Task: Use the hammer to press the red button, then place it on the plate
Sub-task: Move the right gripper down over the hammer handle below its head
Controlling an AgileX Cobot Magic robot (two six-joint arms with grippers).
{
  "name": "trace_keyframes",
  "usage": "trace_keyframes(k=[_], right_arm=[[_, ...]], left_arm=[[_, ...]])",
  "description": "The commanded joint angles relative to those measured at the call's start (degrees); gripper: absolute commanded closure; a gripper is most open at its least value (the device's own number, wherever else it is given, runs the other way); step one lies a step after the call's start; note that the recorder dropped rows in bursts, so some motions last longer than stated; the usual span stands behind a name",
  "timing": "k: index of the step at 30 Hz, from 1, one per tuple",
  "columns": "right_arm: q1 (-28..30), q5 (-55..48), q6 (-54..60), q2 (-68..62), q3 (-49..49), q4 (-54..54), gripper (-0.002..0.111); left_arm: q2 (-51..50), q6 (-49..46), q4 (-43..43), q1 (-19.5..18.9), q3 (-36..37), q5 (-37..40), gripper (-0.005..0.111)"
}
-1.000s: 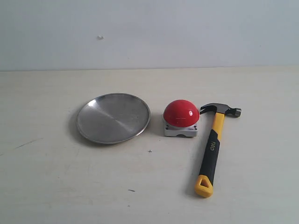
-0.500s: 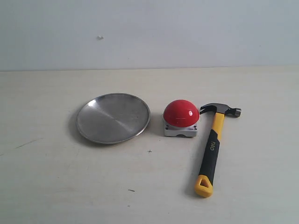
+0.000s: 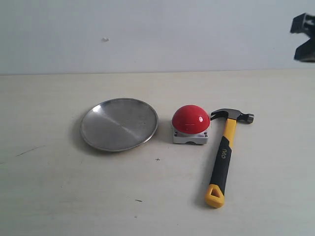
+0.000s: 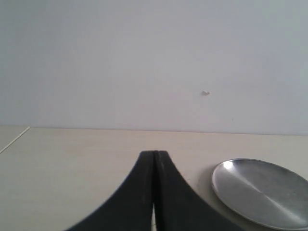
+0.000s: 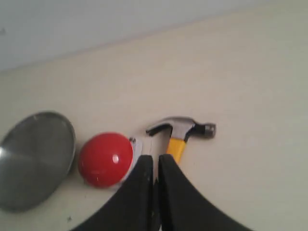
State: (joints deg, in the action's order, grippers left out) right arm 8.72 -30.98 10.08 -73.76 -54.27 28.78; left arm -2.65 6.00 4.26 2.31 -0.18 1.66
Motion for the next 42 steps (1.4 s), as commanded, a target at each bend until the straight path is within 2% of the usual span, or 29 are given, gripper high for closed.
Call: trace_keyframes(k=[1, 4, 6, 12, 13, 16, 19, 20, 24, 26, 35, 42], right_arm=[[-0.1, -9.7, -0.2, -10.8, -5.6, -1.4, 0.101], [-0.1, -16.7, -3.3, -18.8, -11.1, -6.4, 0.101], [-0.3, -17.5, -7.2, -22.9, -13.4, -10.3, 0.101], [-8.0, -22.9, -27.8, -32.2, -22.4, -41.5, 0.101], [-9.1, -22.3, -29.0, -32.9, -23.0, -43.8, 0.101], [-10.1, -15.1, -34.2, -34.1, -23.0, -39.5, 0.101], [-10.1, -14.4, -29.9, -36.2, -23.5, -34.8, 0.098], [-10.1, -14.4, -29.9, -37.1, -23.5, -33.7, 0.093], [-11.3, -13.6, -32.7, -40.6, -23.3, -32.1, 0.059], [-12.3, -11.9, -32.8, -41.5, -23.3, -31.6, 0.051], [-13.4, -12.6, -32.7, -42.1, -23.3, -26.9, 0.052], [-13.4, -9.8, -41.7, -42.3, -23.3, -28.8, 0.052]], left_arm=[[0.2, 0.3, 0.2, 0.3, 0.2, -0.4, 0.107], [0.2, 0.3, 0.2, 0.3, 0.2, -0.4, 0.107], [0.2, 0.3, 0.2, 0.3, 0.2, -0.4, 0.107], [0.2, 0.3, 0.2, 0.3, 0.2, -0.4, 0.107], [0.2, 0.3, 0.2, 0.3, 0.2, -0.4, 0.107], [0.2, 0.3, 0.2, 0.3, 0.2, -0.4, 0.107], [0.2, 0.3, 0.2, 0.3, 0.2, -0.4, 0.107], [0.2, 0.3, 0.2, 0.3, 0.2, -0.4, 0.107], [0.2, 0.3, 0.2, 0.3, 0.2, -0.4, 0.107], [0.2, 0.3, 0.2, 0.3, 0.2, -0.4, 0.107], [0.2, 0.3, 0.2, 0.3, 0.2, -0.4, 0.107], [0.2, 0.3, 0.2, 0.3, 0.2, -0.4, 0.107]])
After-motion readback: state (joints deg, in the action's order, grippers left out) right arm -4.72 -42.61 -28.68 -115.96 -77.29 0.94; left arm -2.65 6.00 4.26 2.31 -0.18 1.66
